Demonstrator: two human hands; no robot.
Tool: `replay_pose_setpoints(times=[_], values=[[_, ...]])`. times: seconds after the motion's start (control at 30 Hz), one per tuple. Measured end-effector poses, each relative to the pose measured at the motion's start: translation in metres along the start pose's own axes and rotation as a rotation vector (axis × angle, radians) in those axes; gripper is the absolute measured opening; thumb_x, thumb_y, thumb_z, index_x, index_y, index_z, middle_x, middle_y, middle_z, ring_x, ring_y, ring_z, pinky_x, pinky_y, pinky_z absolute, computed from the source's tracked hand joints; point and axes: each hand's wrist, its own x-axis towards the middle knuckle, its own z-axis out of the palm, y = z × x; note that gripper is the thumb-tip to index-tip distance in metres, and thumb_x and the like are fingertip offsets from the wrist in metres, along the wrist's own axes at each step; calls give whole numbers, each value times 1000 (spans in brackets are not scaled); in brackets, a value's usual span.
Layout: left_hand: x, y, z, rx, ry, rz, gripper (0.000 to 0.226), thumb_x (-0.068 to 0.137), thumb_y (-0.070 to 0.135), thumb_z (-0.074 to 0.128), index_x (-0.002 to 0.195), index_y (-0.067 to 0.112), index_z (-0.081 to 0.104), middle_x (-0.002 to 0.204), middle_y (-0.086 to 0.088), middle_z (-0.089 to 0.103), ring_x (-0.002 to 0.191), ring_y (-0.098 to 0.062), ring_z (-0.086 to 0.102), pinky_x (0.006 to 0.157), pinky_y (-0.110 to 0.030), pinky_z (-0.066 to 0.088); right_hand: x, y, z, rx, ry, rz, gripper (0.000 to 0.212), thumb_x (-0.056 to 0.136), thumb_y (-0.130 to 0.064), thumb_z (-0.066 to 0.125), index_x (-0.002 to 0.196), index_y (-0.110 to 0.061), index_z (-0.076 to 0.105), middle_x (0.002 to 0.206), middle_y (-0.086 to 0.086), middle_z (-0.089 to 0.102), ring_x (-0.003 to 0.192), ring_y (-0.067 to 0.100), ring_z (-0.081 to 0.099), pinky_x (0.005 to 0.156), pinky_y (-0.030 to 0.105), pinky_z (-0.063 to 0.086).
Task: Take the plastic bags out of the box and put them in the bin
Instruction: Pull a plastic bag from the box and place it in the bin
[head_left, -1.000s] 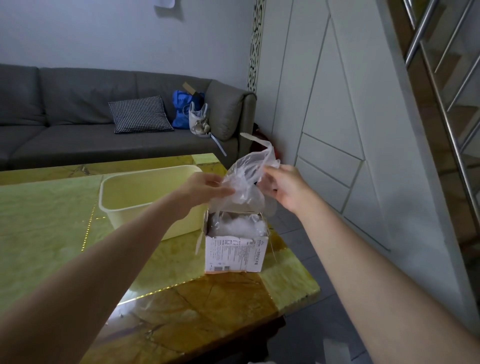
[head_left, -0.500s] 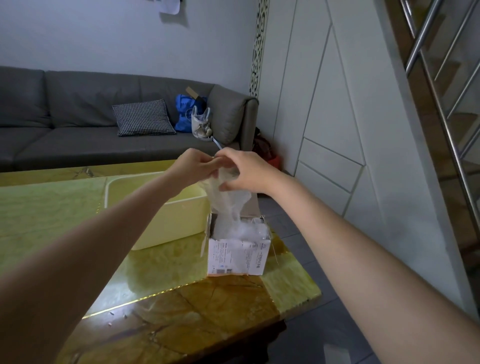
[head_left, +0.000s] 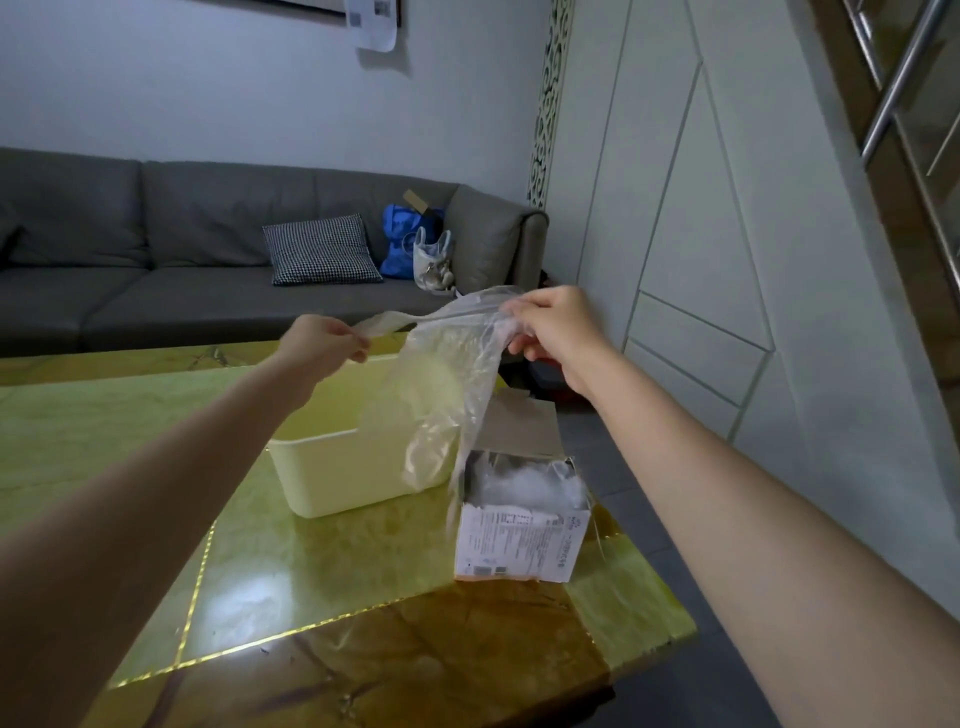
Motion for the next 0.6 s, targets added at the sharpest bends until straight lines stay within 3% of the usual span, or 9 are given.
replay_pose_setpoints(times=[0.1, 0.2, 0.27, 0.33, 0.4, 0.47, 0.53, 0.6], values=[[7, -8, -8, -91, -22, -43, 42, 90, 28, 57, 126, 7, 51, 105, -8, 55, 71, -15, 49, 54, -23, 39, 8, 2, 21, 38, -25, 60, 23, 91, 5, 43, 100, 3, 64, 60, 8, 59, 37, 8, 54, 37, 16, 39], [6, -12, -7, -385, -361, -129, 77, 69, 43, 71, 135, 20, 39, 119, 0, 54, 73, -12, 65, 50, -21, 51, 10, -4, 50, 207, -197, 69, 18, 96, 0, 46, 93, -3, 63, 66, 8, 58, 40, 7, 56, 38, 16, 40], [10, -21, -7, -539, -541, -118, 94, 48, 44, 83, 130, 19, 45, 112, -1, 59, 67, -9, 67, 48, -16, 51, 14, -8, 66, 290, -292, 55, 19, 97, -3, 47, 89, -10, 63, 70, 6, 59, 45, 7, 58, 40, 16, 42], [21, -31, -7, -596, -590, -91, 93, 31, 48, 91, 112, 12, 60, 92, -3, 65, 63, -7, 66, 51, -16, 53, 22, -10, 73, 399, -332, 45, 17, 94, -1, 50, 92, -11, 64, 70, 3, 62, 51, 7, 59, 41, 17, 44], [29, -35, -9, -612, -525, -84, 51, 49, 38, 88, 86, 11, 68, 71, -5, 63, 50, -4, 62, 47, -15, 51, 32, -9, 72, 467, -348, 51, 16, 91, 1, 53, 95, -11, 63, 71, 2, 64, 53, 8, 61, 43, 17, 46], [42, -35, -12, -573, -348, -134, 10, 81, 16, 68, 85, 9, 63, 65, -6, 58, 40, -2, 57, 42, -12, 48, 43, -3, 71, 385, -333, 88, 17, 91, 3, 53, 101, -5, 62, 77, 6, 63, 57, 11, 60, 43, 17, 47], [64, -37, -17, -377, -175, -106, 8, 85, 11, 63, 91, 6, 60, 69, -8, 60, 41, -4, 59, 42, -15, 50, 54, 8, 73, 241, -304, 163, 25, 92, 8, 48, 116, 5, 56, 79, 13, 59, 52, 13, 58, 41, 17, 46], [79, -40, -21, 7, -36, -14, 21, 84, 18, 67, 97, 5, 57, 81, -12, 62, 51, -13, 64, 48, -24, 56, 63, 21, 83, 87, -296, 221, 33, 90, 15, 43, 122, 9, 49, 78, 18, 54, 38, 11, 54, 39, 19, 44]])
